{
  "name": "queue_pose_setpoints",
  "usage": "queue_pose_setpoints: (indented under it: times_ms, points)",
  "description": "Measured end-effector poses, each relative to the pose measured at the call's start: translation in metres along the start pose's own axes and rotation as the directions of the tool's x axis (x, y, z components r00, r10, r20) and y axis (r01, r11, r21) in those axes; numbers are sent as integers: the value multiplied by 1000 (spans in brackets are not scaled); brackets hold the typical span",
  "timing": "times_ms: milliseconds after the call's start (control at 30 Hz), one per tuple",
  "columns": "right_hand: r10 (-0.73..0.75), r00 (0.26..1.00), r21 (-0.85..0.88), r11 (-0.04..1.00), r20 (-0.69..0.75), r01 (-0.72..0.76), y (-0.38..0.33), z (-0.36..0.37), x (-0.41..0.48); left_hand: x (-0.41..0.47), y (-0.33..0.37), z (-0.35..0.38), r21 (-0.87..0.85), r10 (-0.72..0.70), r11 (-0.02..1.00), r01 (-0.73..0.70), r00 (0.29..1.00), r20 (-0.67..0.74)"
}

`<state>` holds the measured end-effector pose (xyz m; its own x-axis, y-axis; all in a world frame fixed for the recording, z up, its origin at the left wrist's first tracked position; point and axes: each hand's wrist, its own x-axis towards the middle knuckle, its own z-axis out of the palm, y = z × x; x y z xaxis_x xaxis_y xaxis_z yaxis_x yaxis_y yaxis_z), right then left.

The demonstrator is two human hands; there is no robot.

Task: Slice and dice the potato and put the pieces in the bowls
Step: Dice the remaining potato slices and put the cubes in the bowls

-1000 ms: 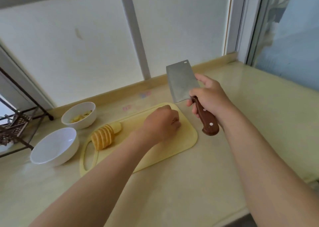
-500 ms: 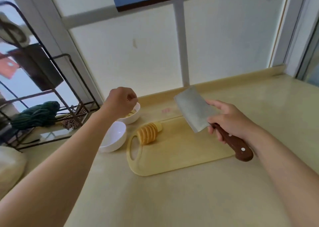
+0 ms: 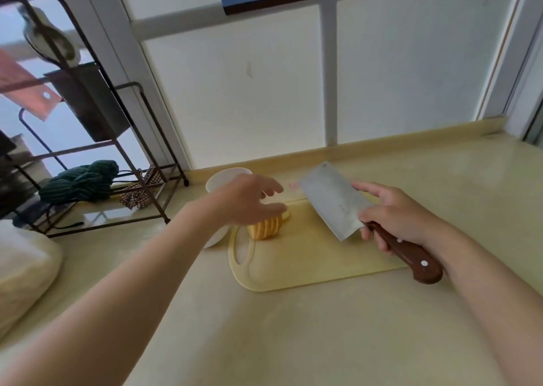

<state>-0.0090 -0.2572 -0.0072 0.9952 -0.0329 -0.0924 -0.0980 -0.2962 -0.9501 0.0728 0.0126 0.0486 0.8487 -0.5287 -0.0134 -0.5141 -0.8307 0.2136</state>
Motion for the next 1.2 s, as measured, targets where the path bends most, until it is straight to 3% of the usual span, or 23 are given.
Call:
queue_pose_setpoints:
  times_ms: [267, 400, 533, 767, 833, 933, 967, 1067, 1100, 1200]
  points:
    - [-5, 1000, -3, 1000, -3, 5, -3, -3, -3, 33, 26, 28, 279, -225, 945, 173, 960, 168]
    - [-5, 1000, 15, 1000, -11, 5, -3, -5, -3, 43, 31, 38, 317, -223, 932, 176, 967, 120]
    - [-5, 1000, 11, 1000, -17, 5, -2, -6, -3, 46, 29, 37, 210, -213, 958, 196, 975, 62]
    - [-17, 997, 37, 999, -71, 20, -4, -11, -3, 41, 40, 21, -285, -175, 950, 126, 972, -156]
    - [-13, 994, 48, 999, -106, 18, -3, -14, -3, 33, 48, 15, -562, -189, 823, 83, 973, -133]
    - [-13, 984, 72, 997, -176, 26, -3, -20, -3, 18, 65, 21, -863, -114, 490, 124, 990, 77]
    - [-12, 980, 77, 997, -201, 27, -3, -23, -3, 15, 70, 29, -872, -68, 467, 148, 989, 132]
    - [-5, 966, 69, 997, -260, 24, -2, -27, -4, 9, 81, 55, -758, 21, 643, 109, 987, 160]
    - [0, 962, 68, 997, -274, 20, -1, -28, -4, 9, 83, 63, -772, 20, 625, 113, 987, 160]
    - [11, 952, 75, 997, -305, 12, 0, -32, -4, 12, 87, 71, -924, -57, 325, 204, 979, 196]
